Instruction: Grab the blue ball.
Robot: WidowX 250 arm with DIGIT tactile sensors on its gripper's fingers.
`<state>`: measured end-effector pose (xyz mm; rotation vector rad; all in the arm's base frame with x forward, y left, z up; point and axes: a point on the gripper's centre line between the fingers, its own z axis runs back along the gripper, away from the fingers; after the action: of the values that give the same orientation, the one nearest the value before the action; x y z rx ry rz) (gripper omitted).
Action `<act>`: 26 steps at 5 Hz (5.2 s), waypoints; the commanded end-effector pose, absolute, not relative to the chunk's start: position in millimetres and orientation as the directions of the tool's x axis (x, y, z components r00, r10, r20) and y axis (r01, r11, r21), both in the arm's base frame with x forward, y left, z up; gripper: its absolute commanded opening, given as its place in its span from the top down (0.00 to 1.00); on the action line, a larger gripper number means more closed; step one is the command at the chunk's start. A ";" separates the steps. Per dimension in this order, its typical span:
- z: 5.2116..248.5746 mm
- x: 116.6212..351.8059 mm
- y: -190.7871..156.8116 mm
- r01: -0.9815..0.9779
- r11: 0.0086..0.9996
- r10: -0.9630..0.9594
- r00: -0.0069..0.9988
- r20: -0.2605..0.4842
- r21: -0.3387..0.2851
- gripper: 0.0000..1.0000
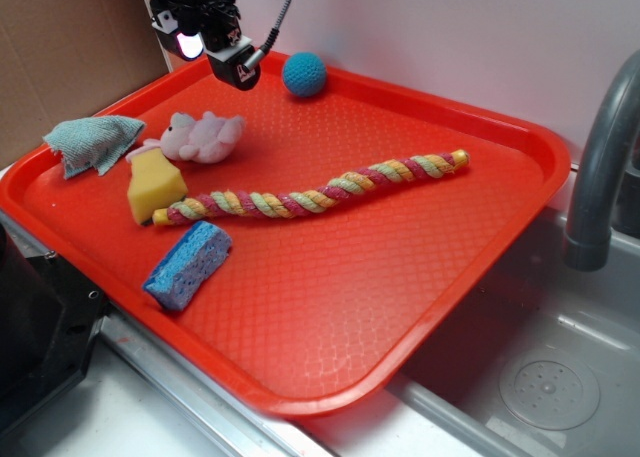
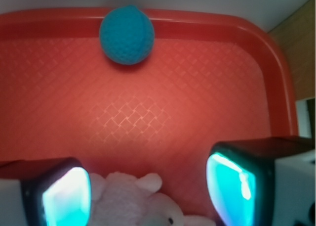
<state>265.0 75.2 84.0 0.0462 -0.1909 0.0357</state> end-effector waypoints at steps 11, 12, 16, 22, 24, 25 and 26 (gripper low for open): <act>56.4 321.9 49.0 0.056 0.993 -0.093 0.917 0.387 0.105 0.00; 58.9 324.2 45.6 0.066 0.992 -0.105 0.911 0.399 0.111 0.00; 46.4 348.9 63.8 0.039 0.993 -0.078 0.922 0.378 0.110 0.00; 30.5 353.2 74.1 -0.005 0.990 -0.044 0.935 0.351 0.139 1.00; 101.5 291.8 72.3 -0.026 0.993 -0.014 0.944 0.330 0.117 1.00; 153.0 246.8 76.7 -0.092 0.986 0.053 0.962 0.267 0.136 1.00; 186.3 217.9 85.3 -0.189 0.977 0.169 0.969 0.181 0.096 1.00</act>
<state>206.0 84.7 166.1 0.1041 -0.1105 0.1792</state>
